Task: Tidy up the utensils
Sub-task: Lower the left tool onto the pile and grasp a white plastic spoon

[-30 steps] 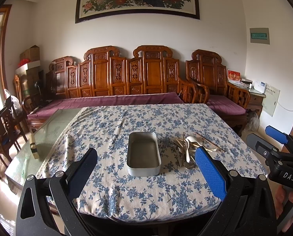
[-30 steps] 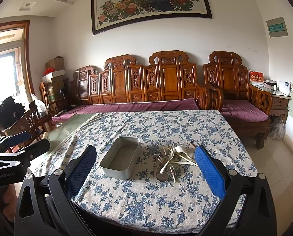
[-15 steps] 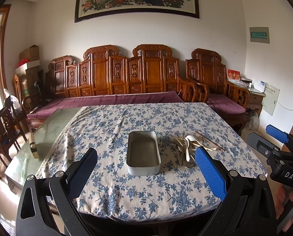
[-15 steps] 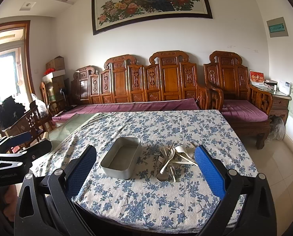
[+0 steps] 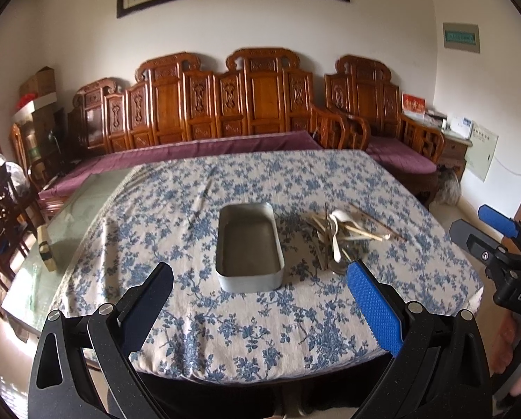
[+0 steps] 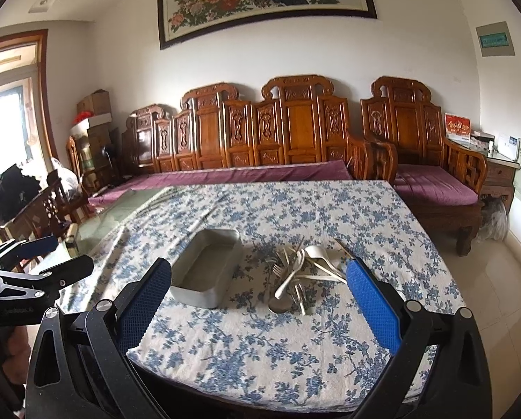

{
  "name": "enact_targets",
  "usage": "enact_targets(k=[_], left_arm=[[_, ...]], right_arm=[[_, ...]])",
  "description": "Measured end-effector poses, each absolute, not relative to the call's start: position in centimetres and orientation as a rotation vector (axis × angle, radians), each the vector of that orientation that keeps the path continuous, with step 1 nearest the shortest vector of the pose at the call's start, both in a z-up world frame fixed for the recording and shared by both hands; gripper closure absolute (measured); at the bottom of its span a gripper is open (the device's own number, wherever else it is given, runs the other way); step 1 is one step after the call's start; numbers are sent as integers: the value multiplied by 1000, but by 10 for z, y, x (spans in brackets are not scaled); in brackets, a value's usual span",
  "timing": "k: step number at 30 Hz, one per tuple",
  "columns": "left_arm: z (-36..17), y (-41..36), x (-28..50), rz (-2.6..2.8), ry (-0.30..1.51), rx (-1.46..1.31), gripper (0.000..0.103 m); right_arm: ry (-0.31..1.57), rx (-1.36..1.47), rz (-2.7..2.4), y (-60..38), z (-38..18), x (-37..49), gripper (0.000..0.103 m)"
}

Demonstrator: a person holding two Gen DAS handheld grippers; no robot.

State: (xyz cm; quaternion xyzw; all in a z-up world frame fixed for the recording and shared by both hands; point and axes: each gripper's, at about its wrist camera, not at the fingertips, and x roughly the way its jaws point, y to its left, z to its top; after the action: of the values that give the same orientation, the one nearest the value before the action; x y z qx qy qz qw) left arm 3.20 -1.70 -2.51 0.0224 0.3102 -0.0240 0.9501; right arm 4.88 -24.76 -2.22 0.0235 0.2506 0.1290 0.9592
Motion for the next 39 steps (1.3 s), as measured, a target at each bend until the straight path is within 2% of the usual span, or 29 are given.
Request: enact_targets(k=[5,14,20,25,29,35,38,39], left_arm=[[-46,-23,55,-70,682,56,6],[-72,-36,96,-145,743,72,6],[-83,-46,121,-192,761,82,7],[-96,-58,144,-224,811,88,18],[-110,-73,163,-259,860,83,24],[-140,-105,192,-320,929,93,36],[-157,-124,205,-343,959,122,44],[-163,-131,210,-346,971,137,50]], right_arm=[[537,22,259,-257,-40,71,4],[612,0,285,-276,-65,126,18],[649,-54,294,-287,-86,166,31],[701,-70,287,-299,-108,194,42],[744,-26,281,-317,-126,206,43],[802,26,261,-337,-145,218,50],[819,21,252,-341,-153,221,52],[822,23,250,-342,-154,221,52]])
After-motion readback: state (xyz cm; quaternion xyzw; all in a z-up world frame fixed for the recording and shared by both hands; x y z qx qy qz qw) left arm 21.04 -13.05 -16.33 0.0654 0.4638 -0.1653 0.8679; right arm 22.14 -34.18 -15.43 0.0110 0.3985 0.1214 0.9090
